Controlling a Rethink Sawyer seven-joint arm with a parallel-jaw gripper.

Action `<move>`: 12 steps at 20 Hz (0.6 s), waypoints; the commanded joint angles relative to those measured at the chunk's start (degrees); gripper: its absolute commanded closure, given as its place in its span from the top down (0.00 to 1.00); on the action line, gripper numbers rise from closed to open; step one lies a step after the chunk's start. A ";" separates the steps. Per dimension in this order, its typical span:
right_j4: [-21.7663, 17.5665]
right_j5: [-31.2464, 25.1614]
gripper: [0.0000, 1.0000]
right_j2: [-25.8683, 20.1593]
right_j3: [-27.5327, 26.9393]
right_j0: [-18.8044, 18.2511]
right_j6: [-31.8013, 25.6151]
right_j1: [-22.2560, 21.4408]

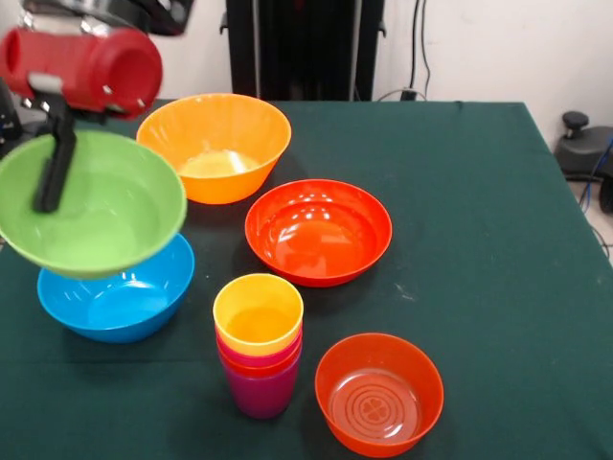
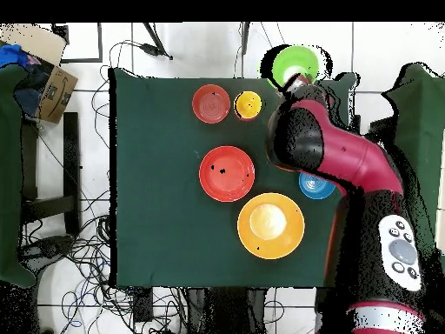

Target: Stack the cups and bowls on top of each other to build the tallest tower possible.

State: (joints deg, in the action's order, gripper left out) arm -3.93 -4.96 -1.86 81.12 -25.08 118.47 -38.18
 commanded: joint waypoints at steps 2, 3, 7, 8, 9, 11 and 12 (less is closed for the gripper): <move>-3.91 -11.01 0.00 -7.40 -0.75 -0.37 -5.35 -3.11; -4.14 -10.46 0.00 -7.48 -0.51 -0.35 -4.88 -3.04; -4.68 -7.52 0.00 -7.80 0.35 -0.05 -3.00 -2.38; -4.56 -7.13 0.00 -7.73 0.42 0.22 -2.49 -2.23; -4.54 -6.94 0.00 -7.63 0.38 0.42 -2.21 -2.11; -4.38 -6.52 0.00 -7.30 0.38 0.95 -1.36 -1.90; -4.32 -5.83 0.00 -6.75 0.42 1.55 -0.54 -1.68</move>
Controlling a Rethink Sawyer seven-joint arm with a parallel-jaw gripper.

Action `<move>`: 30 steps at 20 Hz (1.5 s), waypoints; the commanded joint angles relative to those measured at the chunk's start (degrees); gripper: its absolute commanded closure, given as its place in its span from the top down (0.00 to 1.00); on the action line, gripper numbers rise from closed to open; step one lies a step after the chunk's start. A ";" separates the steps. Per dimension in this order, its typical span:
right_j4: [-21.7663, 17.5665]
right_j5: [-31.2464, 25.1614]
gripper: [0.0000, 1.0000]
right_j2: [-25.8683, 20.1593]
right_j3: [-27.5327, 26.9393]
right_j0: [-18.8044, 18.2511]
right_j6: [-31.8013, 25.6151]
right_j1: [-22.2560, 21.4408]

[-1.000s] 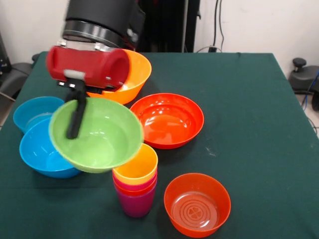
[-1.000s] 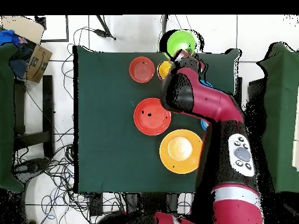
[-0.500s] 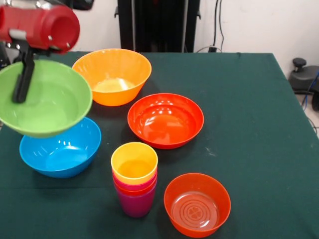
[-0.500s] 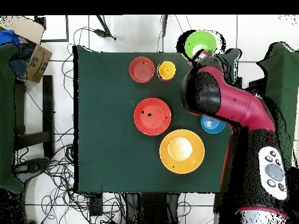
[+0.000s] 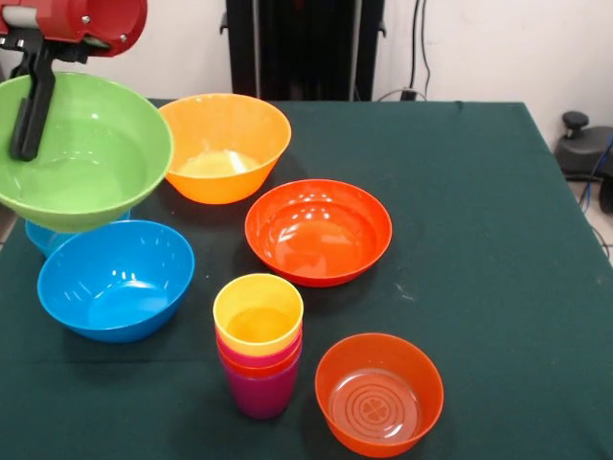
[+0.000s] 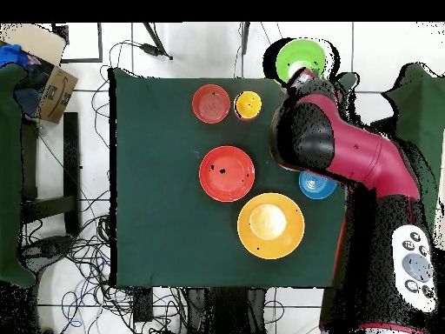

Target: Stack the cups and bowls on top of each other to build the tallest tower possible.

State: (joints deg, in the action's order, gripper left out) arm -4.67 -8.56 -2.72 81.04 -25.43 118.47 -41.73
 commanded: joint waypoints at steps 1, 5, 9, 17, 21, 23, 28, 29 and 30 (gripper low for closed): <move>-3.58 -1.84 0.00 -5.64 0.49 2.19 -0.14 2.05; -2.98 0.10 0.00 -3.22 -0.34 4.72 2.46 3.52; -1.82 1.93 0.00 -0.33 -1.83 7.48 4.82 5.44; 0.61 5.62 0.00 3.95 -3.59 11.06 7.33 8.59; 1.34 7.66 0.00 4.54 -3.14 11.51 7.72 9.12; 1.42 8.20 0.00 4.28 -2.66 11.25 7.59 9.04; 1.13 9.29 0.00 3.16 -2.02 10.33 7.03 8.99; 1.12 9.60 0.00 3.11 -1.87 10.29 7.09 9.10; 1.12 10.01 0.00 2.83 -1.65 10.16 7.23 9.15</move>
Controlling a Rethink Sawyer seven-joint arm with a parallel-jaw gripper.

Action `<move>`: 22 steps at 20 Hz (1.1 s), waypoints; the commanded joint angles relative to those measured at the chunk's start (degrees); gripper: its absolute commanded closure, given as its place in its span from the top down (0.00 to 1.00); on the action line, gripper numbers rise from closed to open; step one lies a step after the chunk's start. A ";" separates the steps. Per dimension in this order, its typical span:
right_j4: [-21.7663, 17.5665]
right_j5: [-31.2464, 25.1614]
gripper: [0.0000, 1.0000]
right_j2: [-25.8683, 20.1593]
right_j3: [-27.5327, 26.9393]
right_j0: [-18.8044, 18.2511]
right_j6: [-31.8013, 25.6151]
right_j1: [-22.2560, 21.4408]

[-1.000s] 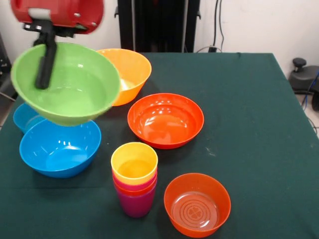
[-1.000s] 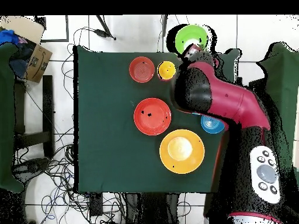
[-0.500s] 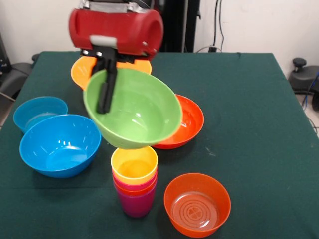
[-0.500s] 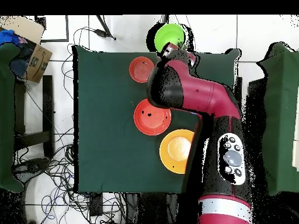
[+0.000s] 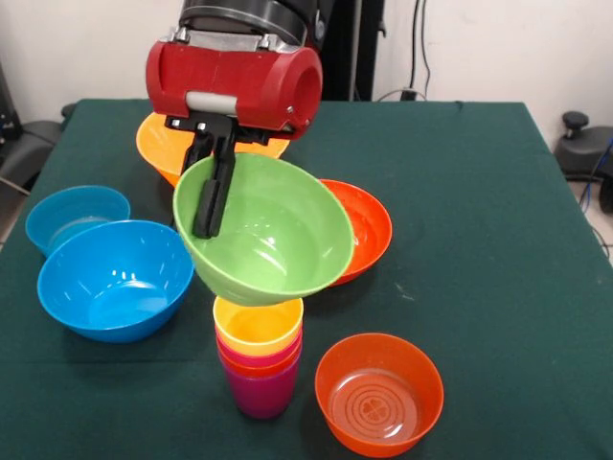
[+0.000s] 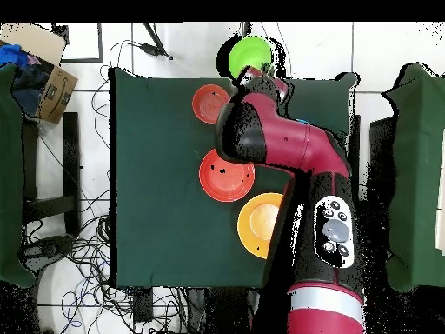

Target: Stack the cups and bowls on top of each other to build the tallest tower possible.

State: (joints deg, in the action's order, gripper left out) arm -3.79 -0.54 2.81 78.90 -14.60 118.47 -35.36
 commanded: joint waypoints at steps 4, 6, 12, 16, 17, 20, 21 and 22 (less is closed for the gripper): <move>0.08 3.88 0.00 -4.08 1.45 -1.42 7.88 3.15; -0.09 4.85 0.00 -4.87 1.97 -1.83 8.22 3.30; -0.07 8.12 0.00 -6.59 3.29 -2.22 9.56 4.23; -0.20 9.18 0.00 -7.58 4.34 -2.74 10.02 4.14; -0.29 9.12 0.00 -7.94 4.56 -3.06 9.97 3.90; -0.10 9.30 0.00 -8.64 5.24 -3.42 10.22 3.60; -0.08 9.38 0.00 -8.74 5.35 -3.50 10.21 3.58; -0.02 9.44 0.00 -9.01 5.55 -3.58 10.30 3.58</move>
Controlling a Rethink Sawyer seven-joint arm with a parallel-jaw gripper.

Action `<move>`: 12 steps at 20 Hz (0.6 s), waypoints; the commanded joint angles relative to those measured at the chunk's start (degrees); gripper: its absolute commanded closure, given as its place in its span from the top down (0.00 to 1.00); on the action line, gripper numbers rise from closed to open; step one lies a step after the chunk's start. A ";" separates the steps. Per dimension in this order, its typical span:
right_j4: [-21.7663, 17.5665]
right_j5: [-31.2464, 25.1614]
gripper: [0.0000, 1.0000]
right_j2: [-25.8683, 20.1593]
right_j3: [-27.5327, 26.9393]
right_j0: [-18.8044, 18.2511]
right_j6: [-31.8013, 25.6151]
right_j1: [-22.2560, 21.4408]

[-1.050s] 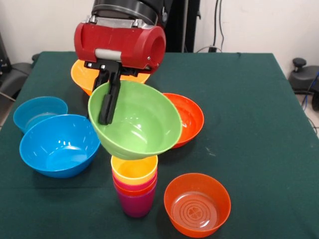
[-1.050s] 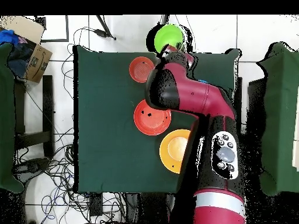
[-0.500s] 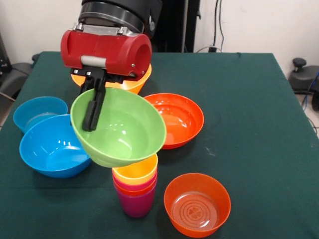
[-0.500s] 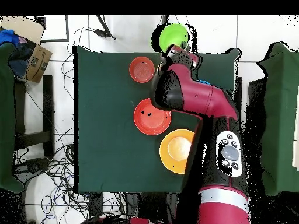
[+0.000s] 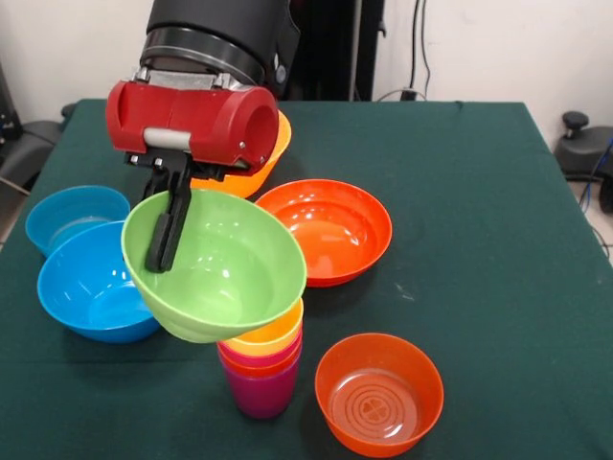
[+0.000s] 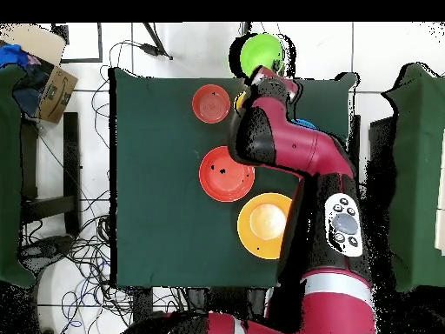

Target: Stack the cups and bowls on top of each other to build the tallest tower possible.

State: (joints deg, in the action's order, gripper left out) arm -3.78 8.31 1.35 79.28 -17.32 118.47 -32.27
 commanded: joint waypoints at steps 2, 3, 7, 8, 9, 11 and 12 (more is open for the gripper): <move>0.05 0.99 0.00 -7.84 5.50 -0.85 10.54 0.62; 0.05 1.18 0.00 -7.85 5.66 -0.85 10.62 0.55; 0.25 1.16 0.00 -8.12 6.12 -0.93 10.76 0.30; 0.33 1.20 0.00 -8.14 6.18 -0.87 10.79 0.24; 0.25 0.91 0.00 -8.48 6.16 -1.23 10.64 0.03; 0.22 0.50 0.00 -9.00 6.26 -1.66 10.52 -0.30; 0.30 0.31 0.00 -9.15 6.33 -1.74 10.50 -0.45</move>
State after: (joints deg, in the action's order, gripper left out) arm -3.78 8.32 -1.03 80.43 -17.70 118.47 -31.85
